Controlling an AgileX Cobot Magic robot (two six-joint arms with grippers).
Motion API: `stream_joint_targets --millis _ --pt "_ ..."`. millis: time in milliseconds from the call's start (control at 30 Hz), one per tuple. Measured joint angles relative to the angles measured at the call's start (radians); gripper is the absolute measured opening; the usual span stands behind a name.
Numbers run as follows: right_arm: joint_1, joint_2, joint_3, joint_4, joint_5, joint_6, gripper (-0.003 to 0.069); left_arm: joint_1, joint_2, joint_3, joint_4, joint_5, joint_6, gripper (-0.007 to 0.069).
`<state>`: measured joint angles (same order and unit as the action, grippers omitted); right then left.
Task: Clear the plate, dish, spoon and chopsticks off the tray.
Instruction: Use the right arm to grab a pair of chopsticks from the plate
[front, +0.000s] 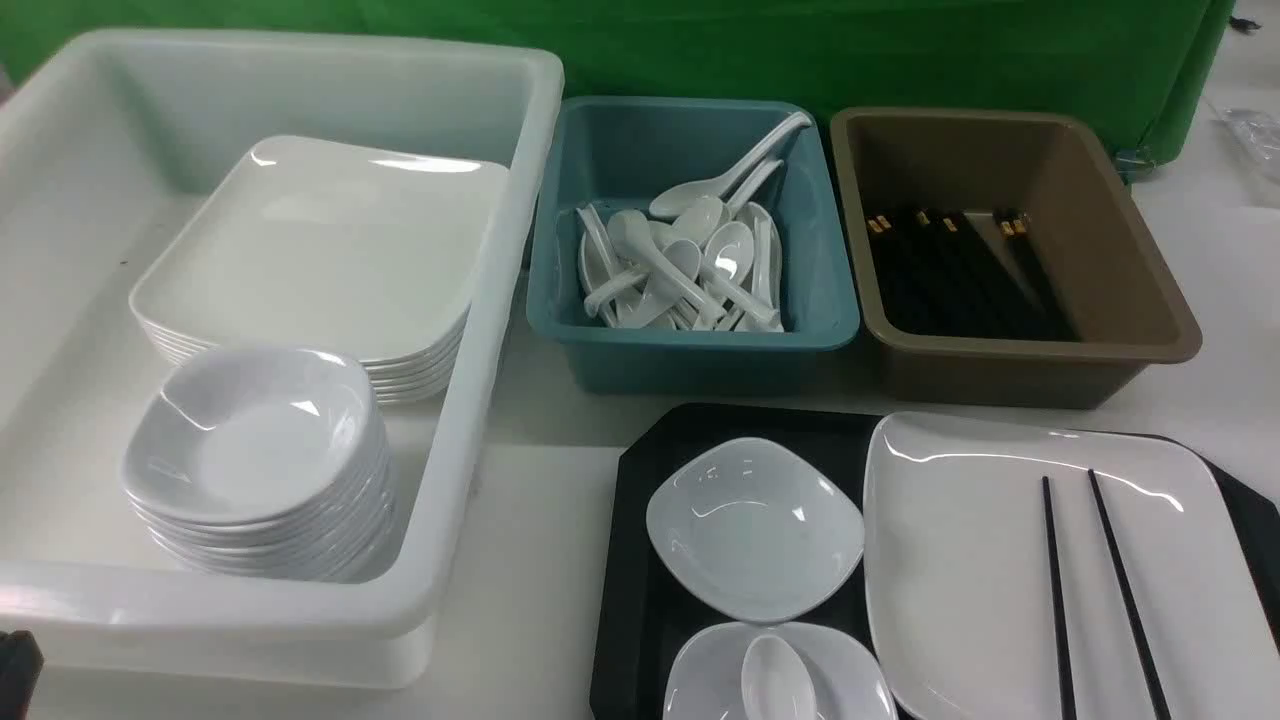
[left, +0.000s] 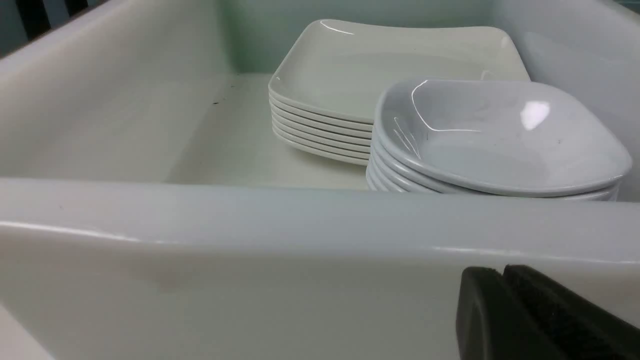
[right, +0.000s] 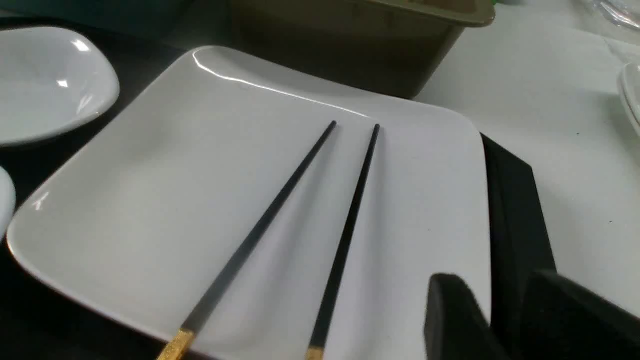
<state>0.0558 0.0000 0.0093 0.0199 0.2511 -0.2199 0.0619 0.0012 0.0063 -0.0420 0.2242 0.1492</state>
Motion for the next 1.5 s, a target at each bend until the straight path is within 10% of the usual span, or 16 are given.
stream_joint_targets --millis 533,800,1167,1500 --pt "0.0 0.0 0.0 0.0 0.0 0.0 0.0242 0.0 0.0 0.0 0.009 -0.016 -0.001 0.0017" --pt "0.0 0.0 0.0 0.0 -0.001 0.0 0.0242 0.0 0.0 0.0 -0.323 -0.314 -0.061 0.0017" --pt "0.002 0.0 0.0 0.108 -0.146 0.149 0.0242 0.0 0.0 -0.006 -0.265 -0.747 -0.48 0.0017" --pt "0.003 0.0 0.0 0.187 -0.446 0.362 0.0242 0.0 0.179 -0.496 -0.005 -0.201 -0.645 0.0017"
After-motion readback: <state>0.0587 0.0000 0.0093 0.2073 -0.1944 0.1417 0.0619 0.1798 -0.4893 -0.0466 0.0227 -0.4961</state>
